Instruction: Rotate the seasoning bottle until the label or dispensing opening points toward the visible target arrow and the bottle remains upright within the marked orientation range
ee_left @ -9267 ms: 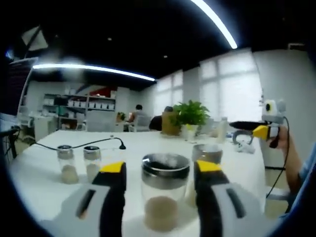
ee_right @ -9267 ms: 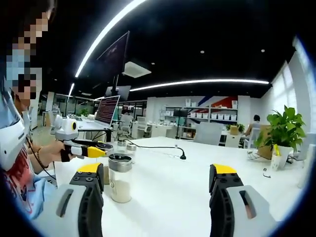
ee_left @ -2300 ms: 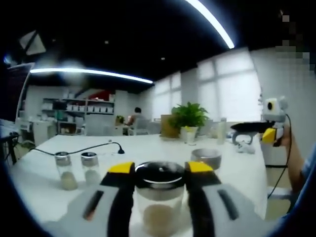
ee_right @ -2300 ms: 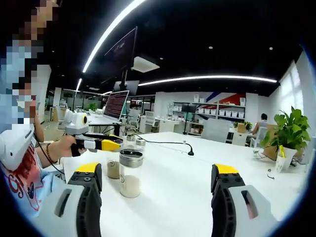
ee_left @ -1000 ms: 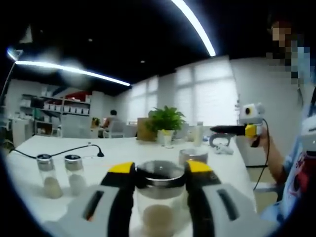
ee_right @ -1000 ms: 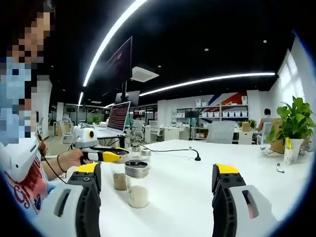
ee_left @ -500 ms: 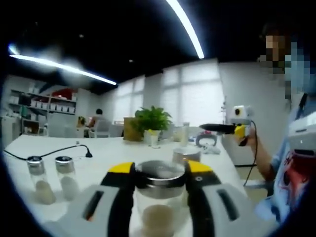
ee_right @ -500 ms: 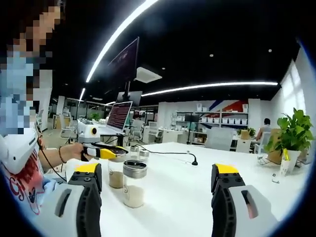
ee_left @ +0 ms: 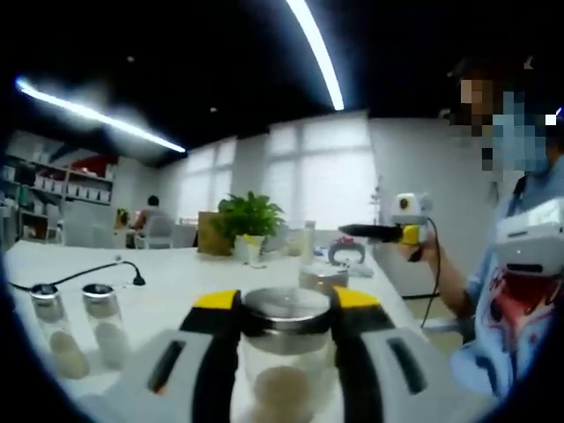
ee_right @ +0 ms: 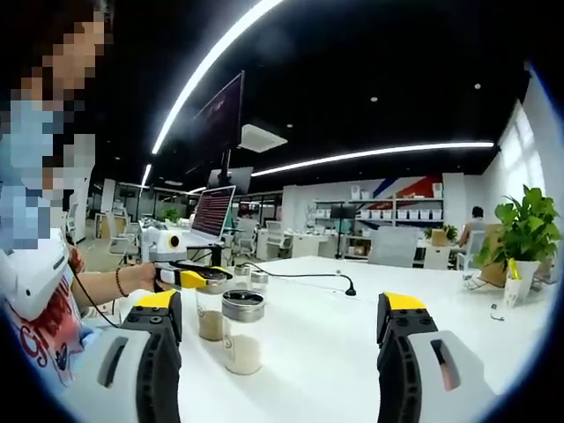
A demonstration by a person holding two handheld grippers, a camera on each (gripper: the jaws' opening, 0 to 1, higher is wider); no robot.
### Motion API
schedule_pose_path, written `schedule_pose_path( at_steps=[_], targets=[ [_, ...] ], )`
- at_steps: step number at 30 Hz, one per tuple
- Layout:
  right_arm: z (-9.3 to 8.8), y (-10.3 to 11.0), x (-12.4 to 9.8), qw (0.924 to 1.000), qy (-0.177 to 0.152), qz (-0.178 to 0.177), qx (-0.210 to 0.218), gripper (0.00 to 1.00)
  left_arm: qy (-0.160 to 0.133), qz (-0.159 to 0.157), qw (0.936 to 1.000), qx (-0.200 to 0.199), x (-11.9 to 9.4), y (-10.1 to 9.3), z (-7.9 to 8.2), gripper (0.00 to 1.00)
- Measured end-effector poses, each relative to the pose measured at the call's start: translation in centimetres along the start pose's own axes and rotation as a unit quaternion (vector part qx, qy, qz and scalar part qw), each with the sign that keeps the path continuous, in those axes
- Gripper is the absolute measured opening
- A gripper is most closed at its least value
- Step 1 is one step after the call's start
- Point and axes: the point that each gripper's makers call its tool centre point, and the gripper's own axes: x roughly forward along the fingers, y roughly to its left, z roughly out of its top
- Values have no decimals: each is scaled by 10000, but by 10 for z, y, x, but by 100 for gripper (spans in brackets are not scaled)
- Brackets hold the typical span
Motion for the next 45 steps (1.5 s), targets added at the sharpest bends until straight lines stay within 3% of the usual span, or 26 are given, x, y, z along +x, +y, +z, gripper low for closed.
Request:
schedule_pose_path(
  at_steps=[22, 45],
  targets=[
    [-7, 1, 1, 9999, 168, 31, 22, 94, -53, -854, 9962, -165, 7, -5, -1, 42],
    [-9, -1, 1, 9997, 234, 15, -27, 93, -181, -1154, 9930, -189, 9, -15, 0, 41]
  ],
)
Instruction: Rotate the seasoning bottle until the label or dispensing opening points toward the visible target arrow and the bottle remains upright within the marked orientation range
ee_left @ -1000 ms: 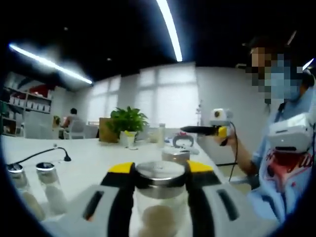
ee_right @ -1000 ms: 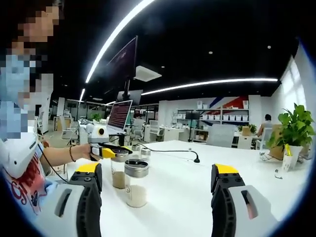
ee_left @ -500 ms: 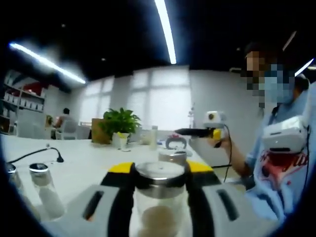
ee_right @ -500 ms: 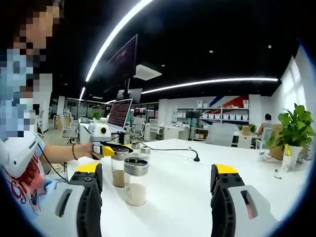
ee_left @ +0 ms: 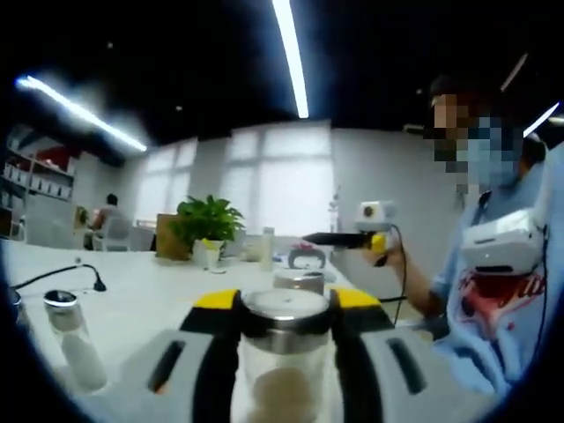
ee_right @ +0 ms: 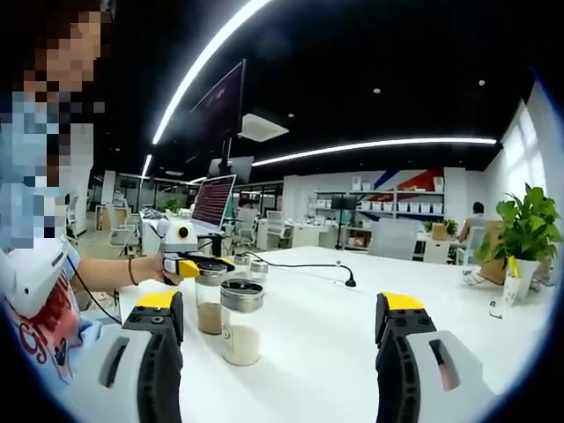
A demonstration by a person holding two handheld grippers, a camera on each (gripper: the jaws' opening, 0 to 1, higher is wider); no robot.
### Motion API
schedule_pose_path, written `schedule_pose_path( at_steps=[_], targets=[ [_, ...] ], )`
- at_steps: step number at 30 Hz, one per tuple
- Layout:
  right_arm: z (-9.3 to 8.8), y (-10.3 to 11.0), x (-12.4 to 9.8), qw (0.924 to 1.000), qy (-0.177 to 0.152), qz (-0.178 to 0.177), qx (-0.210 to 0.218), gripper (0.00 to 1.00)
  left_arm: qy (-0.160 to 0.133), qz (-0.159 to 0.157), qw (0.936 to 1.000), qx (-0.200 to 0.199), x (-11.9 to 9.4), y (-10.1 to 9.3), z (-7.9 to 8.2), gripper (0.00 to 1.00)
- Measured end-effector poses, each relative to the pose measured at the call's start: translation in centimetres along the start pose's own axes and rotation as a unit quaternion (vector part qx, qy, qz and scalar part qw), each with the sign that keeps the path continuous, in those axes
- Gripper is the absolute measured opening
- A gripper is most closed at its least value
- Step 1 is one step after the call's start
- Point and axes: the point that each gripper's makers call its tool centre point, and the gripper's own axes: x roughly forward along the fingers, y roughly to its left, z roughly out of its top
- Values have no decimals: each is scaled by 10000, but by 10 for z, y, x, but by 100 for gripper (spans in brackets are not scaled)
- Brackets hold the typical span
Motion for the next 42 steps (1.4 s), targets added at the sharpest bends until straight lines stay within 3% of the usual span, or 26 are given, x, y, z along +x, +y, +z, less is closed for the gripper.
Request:
schedule_pose_path(
  at_steps=[15, 32, 38, 42],
  targets=[
    [-3, 0, 2, 9999, 83, -54, -30, 93, 1, -483, 9987, -160, 0, -8, -1, 42],
    [-16, -2, 6, 9994, 309, -98, 110, 92, 47, -405, 9990, -160, 3, -8, -2, 43],
    [-18, -3, 6, 9992, 363, -95, 122, 92, -138, -192, 9997, -12, 4, -1, 11, 64],
    [-18, -3, 6, 9992, 378, -86, 133, 92, -80, -137, 9998, 71, 4, -4, 14, 63]
  ],
)
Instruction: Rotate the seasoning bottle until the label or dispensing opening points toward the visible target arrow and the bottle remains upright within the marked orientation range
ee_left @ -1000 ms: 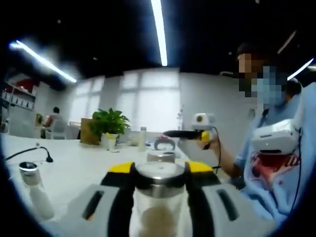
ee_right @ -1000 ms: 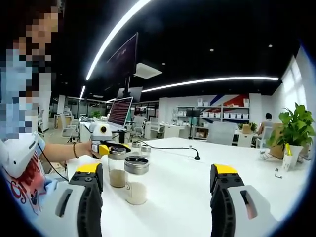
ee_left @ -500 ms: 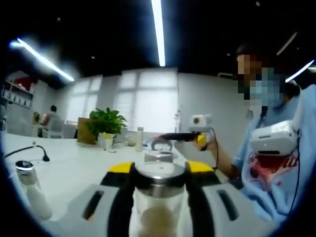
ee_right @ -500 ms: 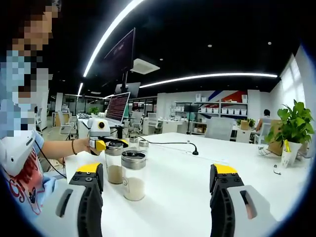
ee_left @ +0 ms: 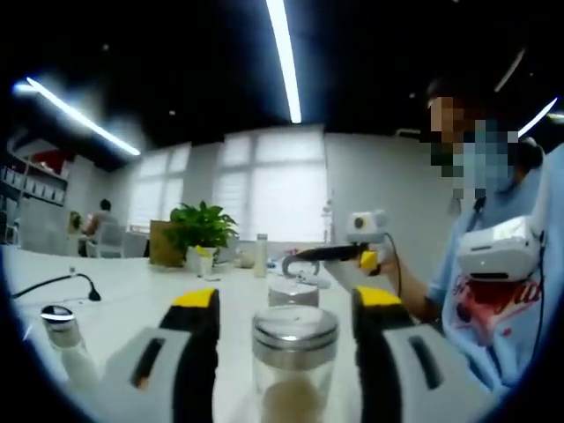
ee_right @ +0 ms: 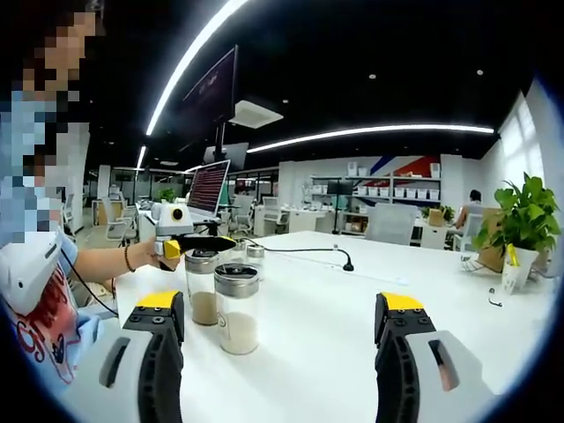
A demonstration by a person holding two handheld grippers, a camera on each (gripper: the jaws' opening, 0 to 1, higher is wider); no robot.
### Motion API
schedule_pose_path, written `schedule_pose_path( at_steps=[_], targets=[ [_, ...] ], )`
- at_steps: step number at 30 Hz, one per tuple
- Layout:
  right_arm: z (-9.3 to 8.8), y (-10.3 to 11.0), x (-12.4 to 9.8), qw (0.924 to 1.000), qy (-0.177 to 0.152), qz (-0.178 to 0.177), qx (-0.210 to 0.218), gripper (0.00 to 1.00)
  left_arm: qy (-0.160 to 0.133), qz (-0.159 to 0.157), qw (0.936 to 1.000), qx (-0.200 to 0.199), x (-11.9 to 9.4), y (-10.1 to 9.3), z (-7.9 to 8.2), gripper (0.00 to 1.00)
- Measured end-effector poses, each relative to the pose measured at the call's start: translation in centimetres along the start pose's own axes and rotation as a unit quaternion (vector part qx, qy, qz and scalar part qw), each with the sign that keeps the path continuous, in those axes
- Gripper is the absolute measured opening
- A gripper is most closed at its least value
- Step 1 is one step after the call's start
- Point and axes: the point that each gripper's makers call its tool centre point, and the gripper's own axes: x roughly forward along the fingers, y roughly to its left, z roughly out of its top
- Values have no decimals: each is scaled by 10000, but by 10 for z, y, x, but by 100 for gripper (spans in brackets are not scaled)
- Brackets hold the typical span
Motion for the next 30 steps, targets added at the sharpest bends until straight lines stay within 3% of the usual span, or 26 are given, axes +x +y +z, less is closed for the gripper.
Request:
schedule_pose_path(
  at_steps=[3, 7, 14, 30],
  targets=[
    [-1, 0, 0, 10000, 31, 0, 4, 92, 149, 249, 9995, -78, 0, 5, -2, 63],
    [-1, -1, -1, 10000, 33, -28, -5, 92, 110, 454, 9987, -221, -2, 10, 3, 62],
    [-5, 1, 1, 9999, 147, 19, 20, 92, 134, 703, 9974, -30, -7, 4, 15, 62],
    [-4, 0, -1, 9999, 153, -3, -28, 92, 391, 920, 9949, 162, -27, -19, 28, 62]
  ],
)
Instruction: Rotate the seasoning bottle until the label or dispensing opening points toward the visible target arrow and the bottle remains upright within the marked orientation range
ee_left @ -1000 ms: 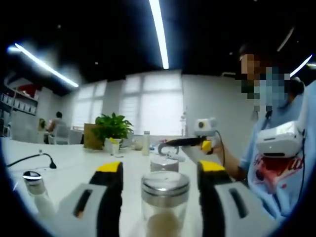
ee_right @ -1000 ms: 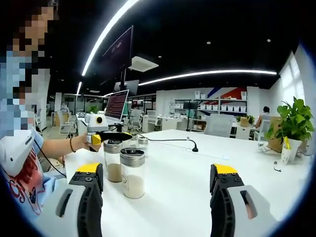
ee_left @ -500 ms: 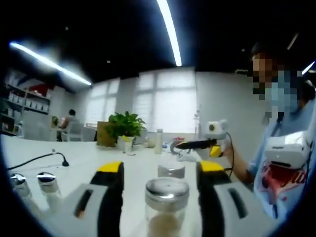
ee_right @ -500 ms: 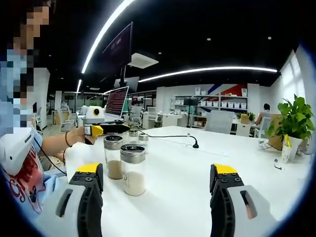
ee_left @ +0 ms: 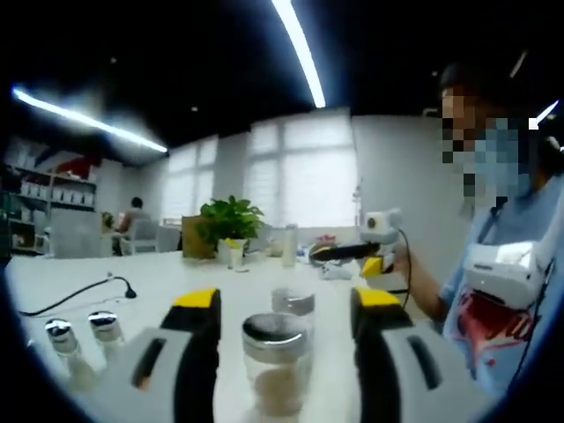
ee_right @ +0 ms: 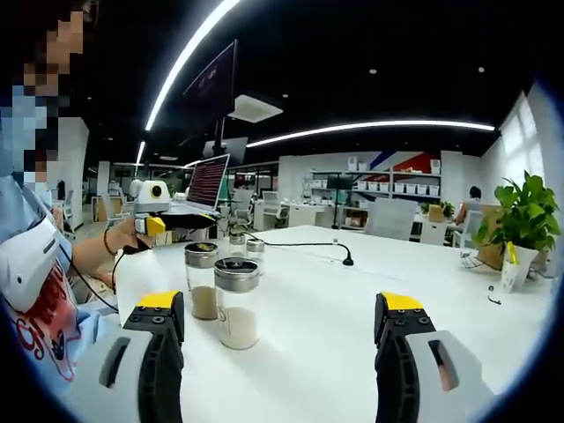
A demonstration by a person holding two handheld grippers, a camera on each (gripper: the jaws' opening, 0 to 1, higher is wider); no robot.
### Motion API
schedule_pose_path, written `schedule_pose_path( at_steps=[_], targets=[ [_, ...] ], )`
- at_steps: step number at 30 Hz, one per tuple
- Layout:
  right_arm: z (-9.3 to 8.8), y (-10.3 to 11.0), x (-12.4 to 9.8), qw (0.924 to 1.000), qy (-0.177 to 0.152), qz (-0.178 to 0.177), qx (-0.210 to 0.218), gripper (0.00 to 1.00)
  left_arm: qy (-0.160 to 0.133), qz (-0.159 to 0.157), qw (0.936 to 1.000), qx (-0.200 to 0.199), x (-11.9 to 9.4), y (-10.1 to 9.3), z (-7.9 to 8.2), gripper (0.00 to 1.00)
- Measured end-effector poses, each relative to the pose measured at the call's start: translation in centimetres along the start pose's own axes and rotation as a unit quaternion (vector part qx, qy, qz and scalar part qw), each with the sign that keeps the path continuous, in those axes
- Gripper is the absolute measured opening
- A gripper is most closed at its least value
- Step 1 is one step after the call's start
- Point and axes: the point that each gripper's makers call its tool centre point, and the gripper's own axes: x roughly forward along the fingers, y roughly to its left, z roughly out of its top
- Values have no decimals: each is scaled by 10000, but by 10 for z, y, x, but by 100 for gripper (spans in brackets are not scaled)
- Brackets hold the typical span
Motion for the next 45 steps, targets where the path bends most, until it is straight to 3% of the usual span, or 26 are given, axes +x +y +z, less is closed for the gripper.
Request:
schedule_pose_path(
  at_steps=[13, 29, 36, 45],
  targets=[
    [0, -3, -3, 9999, 36, -83, -102, 92, 196, 379, 9990, 112, -19, -7, -1, 62],
    [-4, -1, -2, 9998, 136, -57, -99, 92, 130, 924, 9956, 125, -21, 10, 5, 62],
    [-4, 0, -2, 9998, 145, -46, -125, 92, 18, 1320, 9912, 70, -25, 22, 15, 61],
    [-4, 1, -1, 9998, 143, -32, -117, 92, 115, 1728, 9848, 111, -26, 43, 10, 61]
  ],
)
